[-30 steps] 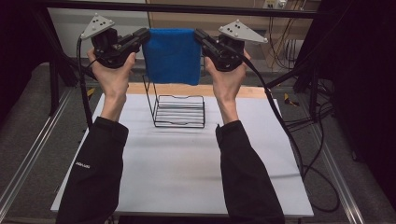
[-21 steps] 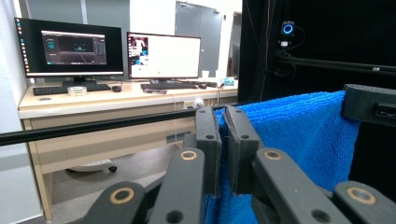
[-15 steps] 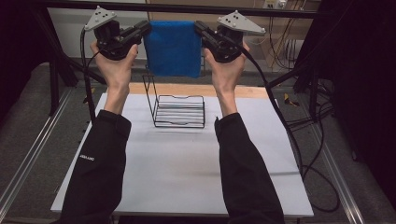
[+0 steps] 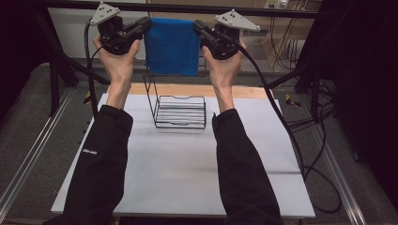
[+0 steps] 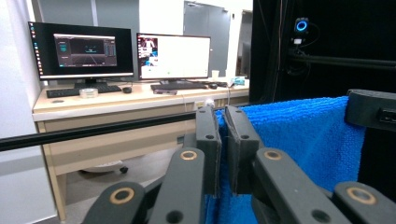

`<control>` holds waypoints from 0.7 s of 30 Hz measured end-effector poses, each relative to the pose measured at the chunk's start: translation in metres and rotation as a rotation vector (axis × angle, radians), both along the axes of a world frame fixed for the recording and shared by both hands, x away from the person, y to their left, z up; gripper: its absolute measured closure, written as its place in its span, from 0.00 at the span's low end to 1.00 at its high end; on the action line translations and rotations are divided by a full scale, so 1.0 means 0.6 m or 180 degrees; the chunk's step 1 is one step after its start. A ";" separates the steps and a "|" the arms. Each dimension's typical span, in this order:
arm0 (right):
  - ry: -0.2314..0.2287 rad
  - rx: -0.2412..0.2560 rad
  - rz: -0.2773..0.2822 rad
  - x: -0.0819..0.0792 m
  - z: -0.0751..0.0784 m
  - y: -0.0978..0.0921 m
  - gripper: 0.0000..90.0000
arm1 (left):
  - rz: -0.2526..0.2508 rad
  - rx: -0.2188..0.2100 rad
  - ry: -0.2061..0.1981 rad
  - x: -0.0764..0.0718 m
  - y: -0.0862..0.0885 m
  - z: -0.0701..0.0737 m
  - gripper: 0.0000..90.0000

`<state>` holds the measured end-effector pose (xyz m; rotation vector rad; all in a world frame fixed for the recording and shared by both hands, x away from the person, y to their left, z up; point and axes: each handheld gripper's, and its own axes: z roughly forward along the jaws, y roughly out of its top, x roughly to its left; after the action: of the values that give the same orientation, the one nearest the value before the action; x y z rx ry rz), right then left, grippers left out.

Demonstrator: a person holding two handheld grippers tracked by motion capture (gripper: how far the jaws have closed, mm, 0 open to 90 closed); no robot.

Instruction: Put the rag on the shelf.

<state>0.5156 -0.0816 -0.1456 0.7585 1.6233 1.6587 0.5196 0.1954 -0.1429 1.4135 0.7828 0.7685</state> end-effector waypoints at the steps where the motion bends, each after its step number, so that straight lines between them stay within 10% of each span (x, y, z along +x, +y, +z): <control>1: 0.0005 -0.0010 -0.0003 0.002 -0.001 0.001 0.96 | -0.0001 -0.0010 0.0006 0.002 0.000 -0.002 0.94; 21: 0.0115 -0.0139 -0.0021 0.025 -0.026 -0.001 0.96 | -0.0072 0.0035 0.0088 0.021 0.001 -0.044 0.94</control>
<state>0.5307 -0.0824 -0.1614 0.7752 1.6748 1.6085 0.5325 0.1959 -0.1691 1.4432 0.7838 0.7381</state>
